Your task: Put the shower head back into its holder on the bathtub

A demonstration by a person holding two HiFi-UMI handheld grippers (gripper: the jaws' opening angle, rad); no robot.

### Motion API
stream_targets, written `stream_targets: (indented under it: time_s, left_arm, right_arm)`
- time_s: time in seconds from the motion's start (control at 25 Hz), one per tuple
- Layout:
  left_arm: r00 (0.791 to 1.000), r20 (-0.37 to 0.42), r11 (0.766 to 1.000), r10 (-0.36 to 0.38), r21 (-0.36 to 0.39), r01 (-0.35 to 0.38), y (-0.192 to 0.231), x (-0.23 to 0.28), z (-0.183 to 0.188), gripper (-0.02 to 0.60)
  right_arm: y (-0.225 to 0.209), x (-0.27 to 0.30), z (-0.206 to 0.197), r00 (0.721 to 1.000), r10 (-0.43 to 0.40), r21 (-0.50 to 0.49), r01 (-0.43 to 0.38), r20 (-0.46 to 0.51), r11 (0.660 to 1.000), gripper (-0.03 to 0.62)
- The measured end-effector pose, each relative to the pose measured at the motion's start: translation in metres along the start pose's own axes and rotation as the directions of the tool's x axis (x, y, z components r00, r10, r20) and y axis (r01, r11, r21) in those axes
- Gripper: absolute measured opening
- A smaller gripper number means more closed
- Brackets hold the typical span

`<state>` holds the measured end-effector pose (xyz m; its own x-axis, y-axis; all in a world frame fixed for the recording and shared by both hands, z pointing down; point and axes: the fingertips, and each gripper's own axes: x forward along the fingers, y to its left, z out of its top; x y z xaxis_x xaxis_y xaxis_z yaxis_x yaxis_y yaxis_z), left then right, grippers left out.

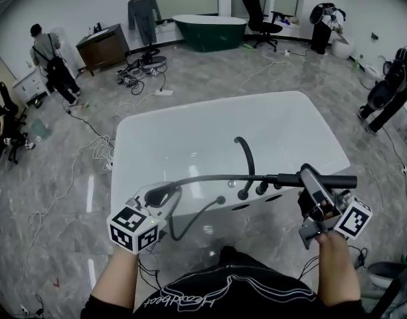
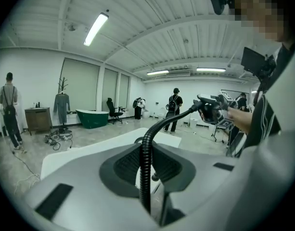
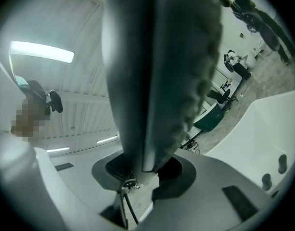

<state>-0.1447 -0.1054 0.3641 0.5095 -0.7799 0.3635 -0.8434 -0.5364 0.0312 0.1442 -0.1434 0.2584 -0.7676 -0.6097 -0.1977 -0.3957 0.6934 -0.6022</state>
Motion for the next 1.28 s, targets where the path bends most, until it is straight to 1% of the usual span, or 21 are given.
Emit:
stream_targets:
  time_s: [0.16,0.24,0.36,0.48,0.64,0.76,0.84,0.96,1.04,1.16,1.28]
  left_arm:
    - [0.999,0.045,0.997,0.020,0.068,-0.023,0.016,0.006,0.042,0.063]
    - [0.997,0.079,0.992,0.021,0.120,-0.030,0.021,0.011,0.067,0.063]
    - [0.992,0.122,0.981,0.012,0.192,-0.036,0.027,0.023,0.113,0.064]
    - [0.989,0.150,0.972,0.002,0.233,-0.038,0.033,0.040,0.153,0.063]
    - [0.982,0.190,0.969,-0.008,0.243,-0.039,0.037,0.051,0.172,0.063]
    - [0.976,0.216,0.959,-0.025,0.282,-0.038,0.034,0.057,0.185,0.063]
    - [0.972,0.231,0.949,-0.039,0.313,-0.036,0.030,0.062,0.203,0.061]
    - [0.965,0.258,0.942,-0.039,0.332,-0.051,0.028,0.074,0.238,0.061]
    - [0.962,0.271,0.936,-0.040,0.348,-0.059,0.026,0.083,0.251,0.061]
    - [0.959,0.277,0.934,-0.055,0.355,-0.049,0.021,0.095,0.254,0.061]
    - [0.965,0.255,0.937,-0.065,0.348,-0.029,0.019,0.106,0.244,0.061]
  right_arm:
    - [0.001,0.006,0.006,1.000,0.029,-0.011,-0.029,0.013,1.000,0.124]
    - [0.000,0.006,0.012,0.998,0.044,-0.016,-0.044,0.034,0.999,0.124]
    - [-0.001,0.010,0.039,0.995,0.062,-0.028,-0.060,0.082,0.998,0.124]
    - [0.002,0.018,0.066,0.989,0.078,-0.053,-0.072,0.128,0.996,0.124]
    - [0.005,0.019,0.074,0.985,0.089,-0.104,-0.074,0.144,0.992,0.124]
    - [0.006,0.015,0.075,0.980,0.102,-0.123,-0.082,0.170,0.989,0.124]
    - [0.006,0.016,0.083,0.979,0.104,-0.134,-0.081,0.176,0.988,0.124]
    - [-0.001,0.022,0.105,0.977,0.112,-0.143,-0.087,0.181,0.986,0.124]
    - [-0.006,0.021,0.112,0.972,0.127,-0.147,-0.099,0.196,0.984,0.124]
    - [-0.016,0.017,0.112,0.967,0.135,-0.145,-0.105,0.217,0.984,0.124]
    - [-0.029,0.015,0.107,0.969,0.115,-0.126,-0.089,0.217,0.988,0.124]
